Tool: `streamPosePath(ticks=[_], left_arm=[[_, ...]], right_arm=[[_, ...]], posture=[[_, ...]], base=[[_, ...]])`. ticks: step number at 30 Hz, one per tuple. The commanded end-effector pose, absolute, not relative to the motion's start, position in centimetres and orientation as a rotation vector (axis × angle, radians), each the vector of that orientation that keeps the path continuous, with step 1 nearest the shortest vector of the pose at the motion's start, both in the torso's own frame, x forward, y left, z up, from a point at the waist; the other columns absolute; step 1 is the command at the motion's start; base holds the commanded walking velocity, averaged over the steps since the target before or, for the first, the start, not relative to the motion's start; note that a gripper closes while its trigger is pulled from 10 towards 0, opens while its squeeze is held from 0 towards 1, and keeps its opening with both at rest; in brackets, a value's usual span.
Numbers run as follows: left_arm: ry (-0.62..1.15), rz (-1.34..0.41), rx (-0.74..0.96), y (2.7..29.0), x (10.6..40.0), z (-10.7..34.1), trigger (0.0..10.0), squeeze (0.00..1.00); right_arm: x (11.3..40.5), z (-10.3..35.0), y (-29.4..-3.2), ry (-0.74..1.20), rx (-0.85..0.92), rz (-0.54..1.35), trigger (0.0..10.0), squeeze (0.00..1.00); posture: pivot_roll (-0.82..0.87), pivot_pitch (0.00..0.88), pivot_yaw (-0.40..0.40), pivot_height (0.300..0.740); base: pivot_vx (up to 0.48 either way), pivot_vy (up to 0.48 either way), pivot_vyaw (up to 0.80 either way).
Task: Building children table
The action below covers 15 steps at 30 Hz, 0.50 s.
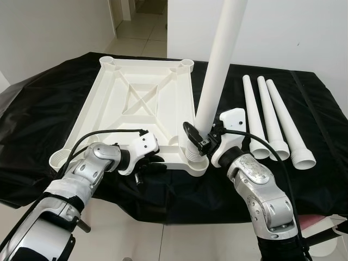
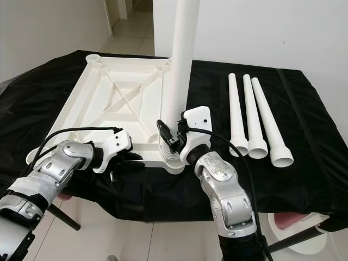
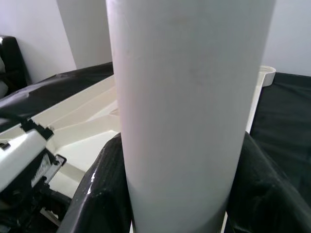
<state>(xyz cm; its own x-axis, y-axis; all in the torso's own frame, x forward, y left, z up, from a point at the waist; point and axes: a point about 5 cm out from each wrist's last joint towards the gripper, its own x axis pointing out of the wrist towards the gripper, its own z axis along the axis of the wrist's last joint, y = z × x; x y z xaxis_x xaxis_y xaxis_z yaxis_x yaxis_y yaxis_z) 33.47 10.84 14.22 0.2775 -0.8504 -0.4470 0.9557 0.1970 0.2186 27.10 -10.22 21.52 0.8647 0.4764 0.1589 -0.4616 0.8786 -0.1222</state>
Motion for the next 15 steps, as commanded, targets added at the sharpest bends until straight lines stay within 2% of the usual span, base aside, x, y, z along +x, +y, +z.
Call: streamPosePath(ticks=[1, 3, 4, 9, 10, 11, 12, 15], left_arm=[[0.114, -1.192, 0.446, 10.48, 33.97, 15.81, 10.0, 0.00], [0.099, -1.189, 0.441, 10.34, 33.95, 15.98, 10.0, 0.00], [0.109, -1.208, 0.447, 10.23, 33.78, 15.80, 10.0, 1.00], [0.124, -1.258, 0.453, 9.98, 33.36, 15.55, 10.0, 1.00], [0.125, -1.261, 0.450, 9.97, 33.34, 15.57, 10.0, 0.42], [0.124, -1.247, 0.443, 9.99, 33.48, 15.69, 10.0, 0.09], [0.113, -1.239, 0.433, 9.99, 33.57, 16.00, 10.0, 0.00], [0.096, -1.227, 0.412, 10.01, 33.69, 16.47, 10.0, 0.00]], right_arm=[[26.96, 20.73, -10.45, -0.181, -0.104, 0.480, 10.0, 0.00], [26.93, 20.49, -10.55, -0.177, -0.106, 0.473, 10.0, 0.00], [26.96, 20.54, -10.50, -0.181, -0.106, 0.472, 10.0, 0.00], [27.23, 21.02, -10.32, -0.207, -0.103, 0.471, 10.0, 0.00], [27.27, 21.08, -10.31, -0.211, -0.103, 0.471, 10.0, 0.00], [27.32, 21.11, -10.34, -0.215, -0.109, 0.469, 10.0, 0.00], [27.38, 21.14, -10.35, -0.222, -0.117, 0.470, 10.0, 0.00], [27.45, 21.15, -10.38, -0.233, -0.126, 0.470, 10.0, 0.00]], posture=[[-0.10, 0.066, 0.011, 0.740], [-0.10, 0.069, 0.011, 0.740], [-0.10, 0.071, 0.013, 0.740], [-0.10, 0.073, 0.019, 0.740], [-0.10, 0.073, 0.019, 0.740], [-0.10, 0.074, 0.021, 0.740], [-0.10, 0.076, 0.023, 0.740], [-0.10, 0.076, 0.025, 0.740]], base=[[0.000, 0.000, 0.00], [0.000, 0.000, 0.00], [0.000, 0.000, 0.00], [0.000, 0.000, 0.00], [0.000, 0.000, 0.00], [0.000, 0.000, 0.00], [0.000, 0.000, 0.00], [0.000, 0.000, 0.00]])
